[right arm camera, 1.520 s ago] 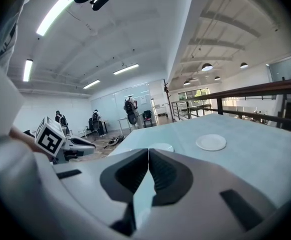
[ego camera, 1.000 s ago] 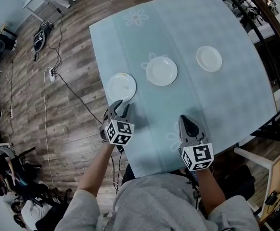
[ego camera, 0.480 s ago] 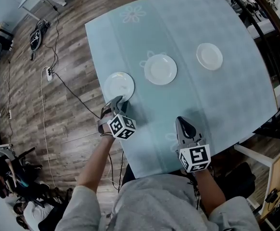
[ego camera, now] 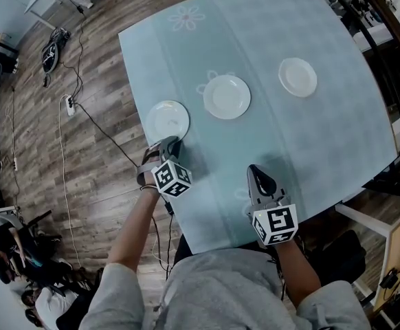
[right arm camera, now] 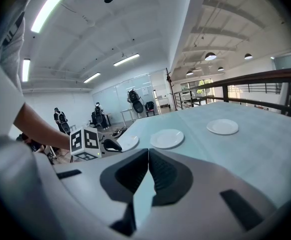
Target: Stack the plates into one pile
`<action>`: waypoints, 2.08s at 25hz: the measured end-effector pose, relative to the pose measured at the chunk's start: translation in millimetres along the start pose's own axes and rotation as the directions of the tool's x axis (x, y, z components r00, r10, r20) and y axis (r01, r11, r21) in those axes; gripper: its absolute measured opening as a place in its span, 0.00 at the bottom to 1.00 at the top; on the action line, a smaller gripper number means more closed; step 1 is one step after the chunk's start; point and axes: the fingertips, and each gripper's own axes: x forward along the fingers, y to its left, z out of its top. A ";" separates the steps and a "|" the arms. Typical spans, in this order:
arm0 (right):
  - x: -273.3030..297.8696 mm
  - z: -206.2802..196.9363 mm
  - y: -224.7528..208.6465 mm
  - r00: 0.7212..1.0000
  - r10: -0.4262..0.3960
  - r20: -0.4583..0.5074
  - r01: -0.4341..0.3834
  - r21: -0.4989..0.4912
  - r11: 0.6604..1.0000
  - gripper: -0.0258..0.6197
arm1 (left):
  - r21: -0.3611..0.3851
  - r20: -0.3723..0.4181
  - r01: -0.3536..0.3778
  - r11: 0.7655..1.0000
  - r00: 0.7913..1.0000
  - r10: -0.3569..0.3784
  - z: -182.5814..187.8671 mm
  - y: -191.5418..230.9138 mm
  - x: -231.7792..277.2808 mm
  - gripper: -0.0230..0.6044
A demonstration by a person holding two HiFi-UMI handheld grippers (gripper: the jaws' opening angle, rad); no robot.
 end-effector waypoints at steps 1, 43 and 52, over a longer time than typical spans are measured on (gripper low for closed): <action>-2.0 -0.2 0.2 1.000 0.002 0.001 -0.002 0.000 1.000 0.08 | 0.001 0.003 0.003 1.000 1.000 -0.003 0.3 -0.4 0.3 0.13; -166.6 65.2 -11.5 0.961 -0.218 0.167 0.235 -0.087 0.968 0.08 | -0.365 0.446 -0.077 0.928 0.860 0.246 79.4 12.5 -216.0 0.08; -170.1 72.5 -50.1 0.954 -0.217 0.205 0.242 -0.103 0.965 0.08 | -0.302 0.458 -0.129 0.945 0.850 0.262 132.4 20.0 -208.5 0.08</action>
